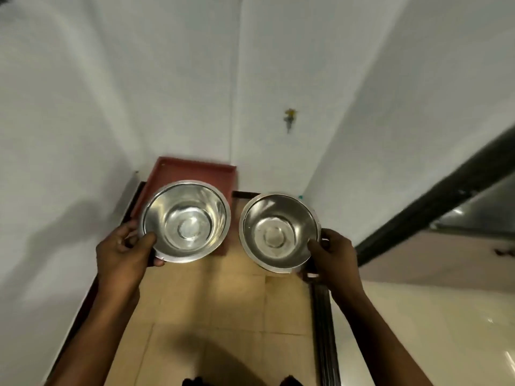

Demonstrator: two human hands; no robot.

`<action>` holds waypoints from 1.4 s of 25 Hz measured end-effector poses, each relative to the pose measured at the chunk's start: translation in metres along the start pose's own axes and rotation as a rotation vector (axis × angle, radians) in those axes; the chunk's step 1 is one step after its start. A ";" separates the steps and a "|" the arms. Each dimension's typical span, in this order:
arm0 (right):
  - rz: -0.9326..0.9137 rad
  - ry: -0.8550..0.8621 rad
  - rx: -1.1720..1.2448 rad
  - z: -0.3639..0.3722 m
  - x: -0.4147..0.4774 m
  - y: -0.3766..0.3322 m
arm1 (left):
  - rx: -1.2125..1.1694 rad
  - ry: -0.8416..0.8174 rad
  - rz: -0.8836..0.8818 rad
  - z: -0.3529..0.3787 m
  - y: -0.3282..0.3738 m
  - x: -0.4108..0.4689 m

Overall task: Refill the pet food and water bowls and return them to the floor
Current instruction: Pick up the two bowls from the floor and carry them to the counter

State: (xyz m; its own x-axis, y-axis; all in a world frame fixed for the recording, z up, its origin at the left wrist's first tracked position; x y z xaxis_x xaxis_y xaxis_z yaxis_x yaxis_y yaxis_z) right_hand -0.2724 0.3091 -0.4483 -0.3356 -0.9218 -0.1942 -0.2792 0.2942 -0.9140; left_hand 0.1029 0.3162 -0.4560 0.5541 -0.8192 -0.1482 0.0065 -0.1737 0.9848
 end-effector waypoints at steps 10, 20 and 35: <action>0.191 0.549 0.131 -0.373 -0.052 0.119 | 0.057 -0.658 0.053 0.345 0.001 -0.219; 0.350 0.905 0.198 -0.594 -0.045 0.208 | 0.140 -0.885 0.051 0.579 0.003 -0.353; 0.322 0.788 0.166 -0.841 0.249 0.245 | 0.142 -0.601 -0.077 0.914 -0.001 -0.368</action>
State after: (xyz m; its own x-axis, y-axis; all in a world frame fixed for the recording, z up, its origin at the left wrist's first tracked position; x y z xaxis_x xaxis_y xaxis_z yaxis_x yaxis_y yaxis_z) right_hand -1.1812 0.3636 -0.4211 -0.9184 -0.3384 -0.2051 0.0507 0.4135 -0.9091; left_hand -0.8617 0.1183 -0.4856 -0.0093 -0.9587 -0.2842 -0.1057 -0.2817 0.9537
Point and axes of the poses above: each hand's wrist, its own x-axis towards the middle knuckle, its own z-axis out of the palm, y = z × x, the point moved 1 cm from there along x, towards the middle knuckle, and after that the axes turned 3 degrees about y, right-handed, at the moved point
